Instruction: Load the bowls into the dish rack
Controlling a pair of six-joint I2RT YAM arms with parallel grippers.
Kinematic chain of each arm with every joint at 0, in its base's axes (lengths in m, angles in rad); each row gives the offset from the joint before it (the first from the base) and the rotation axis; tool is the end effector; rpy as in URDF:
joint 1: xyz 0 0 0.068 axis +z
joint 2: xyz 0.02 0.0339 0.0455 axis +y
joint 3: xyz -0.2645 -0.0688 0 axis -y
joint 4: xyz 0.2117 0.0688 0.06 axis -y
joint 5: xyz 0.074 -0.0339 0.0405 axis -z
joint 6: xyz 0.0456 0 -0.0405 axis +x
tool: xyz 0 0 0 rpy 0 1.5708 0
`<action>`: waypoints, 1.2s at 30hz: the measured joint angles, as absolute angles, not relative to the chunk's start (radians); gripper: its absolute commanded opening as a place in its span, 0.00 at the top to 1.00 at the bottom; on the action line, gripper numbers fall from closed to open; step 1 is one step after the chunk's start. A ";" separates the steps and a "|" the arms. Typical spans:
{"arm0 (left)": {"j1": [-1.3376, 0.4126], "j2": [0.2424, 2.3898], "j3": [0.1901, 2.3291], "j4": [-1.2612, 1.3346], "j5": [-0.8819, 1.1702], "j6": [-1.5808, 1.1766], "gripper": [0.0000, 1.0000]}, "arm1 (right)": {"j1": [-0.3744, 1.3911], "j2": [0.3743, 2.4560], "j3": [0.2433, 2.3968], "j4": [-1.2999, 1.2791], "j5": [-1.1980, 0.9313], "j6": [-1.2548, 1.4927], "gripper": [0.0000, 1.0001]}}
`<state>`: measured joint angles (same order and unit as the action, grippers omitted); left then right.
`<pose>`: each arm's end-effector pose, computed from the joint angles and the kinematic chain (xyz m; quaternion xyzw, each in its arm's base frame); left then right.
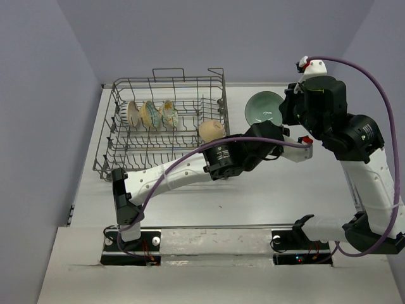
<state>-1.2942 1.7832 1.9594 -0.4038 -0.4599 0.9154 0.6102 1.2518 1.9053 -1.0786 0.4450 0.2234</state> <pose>0.1248 -0.3654 0.4423 0.6172 0.4692 0.0612 0.6286 0.1535 0.0834 0.4935 -0.0402 0.8274 0.0445 0.5585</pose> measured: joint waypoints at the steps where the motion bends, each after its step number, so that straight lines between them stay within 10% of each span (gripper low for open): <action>1: -1.294 1.783 1.959 -0.401 -0.462 0.915 1.00 | 0.610 1.252 1.905 -1.078 0.445 0.226 0.99; 36: -1.294 1.783 1.953 -0.399 -0.482 0.908 1.00 | 0.610 1.231 1.858 -1.036 0.449 0.236 0.96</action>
<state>-1.2938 1.7832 1.9526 -0.3992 -0.4824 0.9081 0.6102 1.2308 1.8580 -1.0359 0.4488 0.2359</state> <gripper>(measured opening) 0.237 0.098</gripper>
